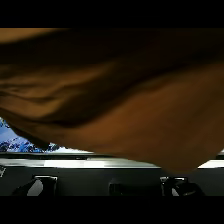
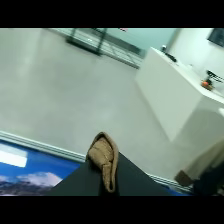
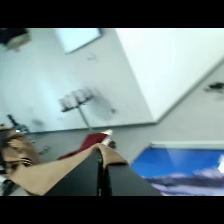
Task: Fold the clothes and pants, and hang the long-sleeved shirts on hangers.
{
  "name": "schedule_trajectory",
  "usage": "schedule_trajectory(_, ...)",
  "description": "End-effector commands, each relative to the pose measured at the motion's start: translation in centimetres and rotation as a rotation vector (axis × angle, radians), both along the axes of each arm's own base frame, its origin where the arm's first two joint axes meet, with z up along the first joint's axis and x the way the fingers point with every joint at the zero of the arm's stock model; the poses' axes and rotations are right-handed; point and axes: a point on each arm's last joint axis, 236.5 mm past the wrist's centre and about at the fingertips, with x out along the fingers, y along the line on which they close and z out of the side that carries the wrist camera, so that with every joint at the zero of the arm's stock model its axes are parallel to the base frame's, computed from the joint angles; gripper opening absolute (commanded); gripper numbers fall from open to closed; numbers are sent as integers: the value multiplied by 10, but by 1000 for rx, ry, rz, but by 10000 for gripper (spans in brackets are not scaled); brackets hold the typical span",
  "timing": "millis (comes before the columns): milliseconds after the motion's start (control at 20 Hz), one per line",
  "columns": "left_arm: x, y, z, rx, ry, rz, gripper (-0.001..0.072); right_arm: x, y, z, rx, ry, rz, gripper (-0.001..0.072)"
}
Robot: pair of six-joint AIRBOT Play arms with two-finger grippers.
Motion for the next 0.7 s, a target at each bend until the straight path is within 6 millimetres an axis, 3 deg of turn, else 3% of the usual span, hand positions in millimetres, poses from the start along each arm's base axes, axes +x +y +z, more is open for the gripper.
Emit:
schedule_trajectory(0, 29, 25, -44, -37, 139, 47, 20, 70, -31, -79, -70, 343, -196, 30)
schedule_trajectory(150, 99, 23, -145, -112, 414, -52, 20, 140, -26, -188, -236, 684, -215, 30)
schedule_trajectory(300, 163, -6, -284, -112, 734, -143, 20, 207, -24, -302, -386, 950, -223, 30)
schedule_trajectory(450, 210, -34, -420, -27, 954, -154, 20, 266, -44, -413, -526, 1124, -316, 30)
schedule_trajectory(550, 232, -60, -488, -13, 1035, -185, 20, 298, -44, -470, -556, 1164, -332, 30)
schedule_trajectory(650, 244, -79, -537, -3, 1087, -205, 20, 319, -33, -514, -535, 1194, -309, 30)
